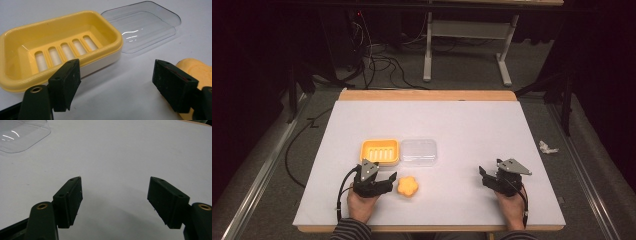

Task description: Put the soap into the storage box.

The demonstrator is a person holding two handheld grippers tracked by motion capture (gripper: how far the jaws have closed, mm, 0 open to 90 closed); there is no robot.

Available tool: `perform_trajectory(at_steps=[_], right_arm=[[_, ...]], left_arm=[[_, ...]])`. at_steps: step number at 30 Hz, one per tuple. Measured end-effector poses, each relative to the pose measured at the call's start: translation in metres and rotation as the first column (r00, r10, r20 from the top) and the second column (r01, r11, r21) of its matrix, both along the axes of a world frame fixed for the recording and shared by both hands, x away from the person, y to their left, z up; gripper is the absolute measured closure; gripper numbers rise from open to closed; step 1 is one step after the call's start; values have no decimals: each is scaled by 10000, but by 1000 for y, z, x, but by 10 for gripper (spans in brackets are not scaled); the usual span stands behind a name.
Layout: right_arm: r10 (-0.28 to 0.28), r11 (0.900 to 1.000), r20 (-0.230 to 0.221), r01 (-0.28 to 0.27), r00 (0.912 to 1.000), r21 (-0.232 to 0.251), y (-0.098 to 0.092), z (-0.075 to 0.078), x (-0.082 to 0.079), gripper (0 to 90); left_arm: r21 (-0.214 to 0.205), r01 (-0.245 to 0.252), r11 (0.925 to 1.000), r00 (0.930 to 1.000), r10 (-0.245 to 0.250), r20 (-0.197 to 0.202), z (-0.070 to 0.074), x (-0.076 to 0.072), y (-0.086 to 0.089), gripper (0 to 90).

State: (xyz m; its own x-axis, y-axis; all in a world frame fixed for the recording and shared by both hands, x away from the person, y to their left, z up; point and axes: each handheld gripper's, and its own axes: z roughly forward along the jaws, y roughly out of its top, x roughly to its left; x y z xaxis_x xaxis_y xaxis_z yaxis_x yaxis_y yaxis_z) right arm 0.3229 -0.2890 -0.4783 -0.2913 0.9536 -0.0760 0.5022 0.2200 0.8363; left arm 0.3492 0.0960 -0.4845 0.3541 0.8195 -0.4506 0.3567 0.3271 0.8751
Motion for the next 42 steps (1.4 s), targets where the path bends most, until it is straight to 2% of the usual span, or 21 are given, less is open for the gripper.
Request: perform_trajectory(at_steps=[8, 13, 16, 21, 23, 29, 34, 37, 40, 42], right_arm=[[10, 10000, 23, -10, 10000, 54, 0, 0, 0, 292], [8, 10000, 27, -8, 10000, 31, 0, 0, 0, 296], [38, 10000, 15, -38, 10000, -12, 0, 0, 0, 298], [39, 10000, -68, -39, 10000, 3, 1, 0, 0, 300], [105, 9999, -17, -105, 9999, -128, 1, 0, 1, 301], [81, 9999, 29, -81, 10000, -115, 2, 0, 0, 299], [46, 9999, 5, -46, 10000, -109, 2, 0, 0, 299], [54, 9999, 28, -54, 10000, -153, 2, 0, 0, 299], [72, 9998, 29, -72, 10000, -170, 2, 0, 0, 299], [84, 9997, 23, -83, 10000, -233, 3, 0, 0, 300]], left_arm=[[3, 72, 10000, 9990, -71, -452, 3, -3, -2, 214], [-9, 161, 9999, 9987, -162, -487, 4, -6, -5, 209], [-5, 244, 9997, 9972, -244, -712, 6, -8, -8, 199], [13, 221, 9998, 9973, -220, -696, 11, -12, -10, 186], [-292, 209, 9994, 9966, -232, -790, 17, -13, -11, 183], [-213, 580, 9981, 9944, -597, -871, 22, -21, -18, 181], [-81, 998, 9950, 9900, -1001, -992, 25, -26, -26, 175], [42, 1259, 9920, 9841, -1244, -1267, 25, -28, -33, 168], [163, 1416, 9898, 9814, -1382, -1330, 26, -30, -37, 162], [231, 1600, 9869, 9757, -1545, -1554, 28, -30, -44, 160]])
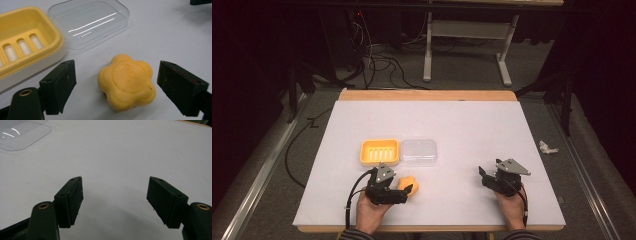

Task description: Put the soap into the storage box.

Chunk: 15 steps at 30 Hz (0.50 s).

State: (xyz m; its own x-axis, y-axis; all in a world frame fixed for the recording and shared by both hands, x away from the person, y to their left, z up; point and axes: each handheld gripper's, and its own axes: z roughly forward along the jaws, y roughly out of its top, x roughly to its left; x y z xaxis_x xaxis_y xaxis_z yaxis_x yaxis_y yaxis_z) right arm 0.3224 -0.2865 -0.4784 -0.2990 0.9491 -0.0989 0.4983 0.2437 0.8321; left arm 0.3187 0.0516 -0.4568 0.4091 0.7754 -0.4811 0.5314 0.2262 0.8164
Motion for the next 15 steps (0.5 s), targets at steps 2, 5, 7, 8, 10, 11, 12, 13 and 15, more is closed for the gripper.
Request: perform_trajectory(at_steps=[2, 5, 7, 8, 10, 11, 12, 13, 15], right_arm=[[-12, 9999, -12, 12, 10000, -117, 1, 0, 0, 299], [24, 9997, -31, -25, 10000, -250, 3, 0, 0, 299], [35, 9996, -36, -36, 10000, -275, 3, -1, 1, 299], [35, 9996, -36, -36, 10000, -275, 3, -1, 1, 299], [12, 9996, -62, -14, 10000, -287, 4, -1, 1, 299], [32, 9994, -26, -33, 10000, -332, 4, -1, 1, 299], [24, 9993, -60, -26, 10000, -374, 4, -1, 1, 299], [37, 9993, -87, -40, 10000, -375, 5, -1, 1, 299], [30, 9992, -115, -35, 9999, -394, 5, -1, 1, 299]], left_arm=[[41, 54, 10000, 9999, -54, -131, 0, -1, -5, 159], [248, 95, 9996, 9997, -89, -246, -2, -1, -8, 159], [313, 86, 9995, 9991, -74, -406, -3, -1, -11, 159], [349, 85, 9994, 9989, -69, -459, -4, -1, -12, 159], [439, 94, 9990, 9987, -71, -506, -5, 0, -14, 159], [489, 71, 9988, 9988, -47, -488, -6, 0, -14, 159], [472, 45, 9989, 9989, -22, -476, -7, 0, -15, 160], [484, 17, 9988, 9988, 7, -483, -7, 1, -16, 161], [574, -4, 9984, 9987, 33, -501, -9, 1, -18, 162]])
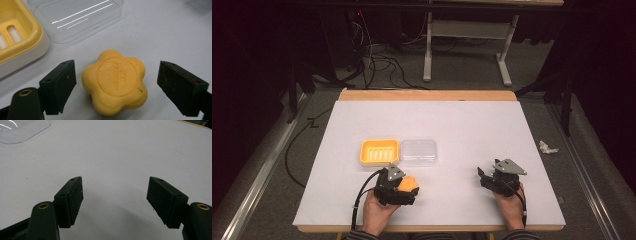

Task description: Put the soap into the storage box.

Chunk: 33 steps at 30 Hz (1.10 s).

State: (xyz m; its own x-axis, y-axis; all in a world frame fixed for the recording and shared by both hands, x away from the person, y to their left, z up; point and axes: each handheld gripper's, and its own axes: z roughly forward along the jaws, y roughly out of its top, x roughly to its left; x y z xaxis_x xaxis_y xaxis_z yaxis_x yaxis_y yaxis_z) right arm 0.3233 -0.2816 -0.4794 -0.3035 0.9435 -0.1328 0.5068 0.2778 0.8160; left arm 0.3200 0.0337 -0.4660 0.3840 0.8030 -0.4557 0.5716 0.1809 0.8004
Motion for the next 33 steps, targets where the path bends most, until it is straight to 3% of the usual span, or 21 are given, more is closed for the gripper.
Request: perform_trajectory(at_steps=[5, 25, 33], right_arm=[[43, 10000, 14, -42, 10000, -78, 0, 0, 0, 298], [87, 9999, 48, -87, 10000, -131, 2, 0, 0, 291], [58, 9993, 57, -56, 10000, -358, 3, -1, 0, 289]], left_arm=[[397, -47, 9992, 10000, 46, 39, -6, 2, -2, 174], [634, 59, 9980, 9999, -50, -141, -21, 10, -10, 206], [850, 459, 9953, 9989, -462, 9, -24, 9, -8, 216]])
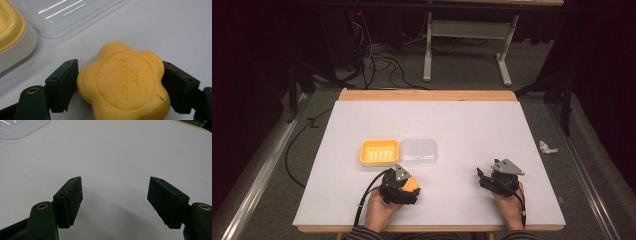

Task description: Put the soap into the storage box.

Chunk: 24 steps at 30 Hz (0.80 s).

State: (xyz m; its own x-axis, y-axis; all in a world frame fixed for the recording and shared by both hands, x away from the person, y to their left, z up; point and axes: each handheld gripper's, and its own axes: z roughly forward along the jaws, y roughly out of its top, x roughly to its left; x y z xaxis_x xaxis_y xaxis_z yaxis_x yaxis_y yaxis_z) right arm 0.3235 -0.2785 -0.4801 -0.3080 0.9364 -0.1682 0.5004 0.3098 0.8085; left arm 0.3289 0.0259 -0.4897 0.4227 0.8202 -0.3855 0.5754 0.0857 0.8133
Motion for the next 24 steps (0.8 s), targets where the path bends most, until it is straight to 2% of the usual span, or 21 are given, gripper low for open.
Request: perform_trajectory(at_steps=[2, 3, 7, 18, 24], right_arm=[[-70, 10000, -22, 70, 10000, 5, 0, 0, 0, 289], [-110, 9999, -62, 110, 9999, -36, 1, 0, 0, 289], [-103, 9999, -122, 102, 9999, -60, 1, 0, 1, 287], [-39, 10000, -39, 40, 10000, 57, 0, 0, 0, 284], [-30, 9999, 35, 30, 10000, 159, -2, 1, -1, 281]], left_arm=[[-49, 80, 10000, 10000, -80, 44, 0, -1, 0, 233], [-23, 164, 9999, 9998, -164, 78, 1, -1, 0, 270], [27, 177, 9998, 9998, -177, 73, 1, -1, -1, 272], [286, 189, 9994, 9986, -202, 487, 1, -5, 2, 275], [179, 128, 9998, 9983, -138, 560, 7, -7, 8, 275]])
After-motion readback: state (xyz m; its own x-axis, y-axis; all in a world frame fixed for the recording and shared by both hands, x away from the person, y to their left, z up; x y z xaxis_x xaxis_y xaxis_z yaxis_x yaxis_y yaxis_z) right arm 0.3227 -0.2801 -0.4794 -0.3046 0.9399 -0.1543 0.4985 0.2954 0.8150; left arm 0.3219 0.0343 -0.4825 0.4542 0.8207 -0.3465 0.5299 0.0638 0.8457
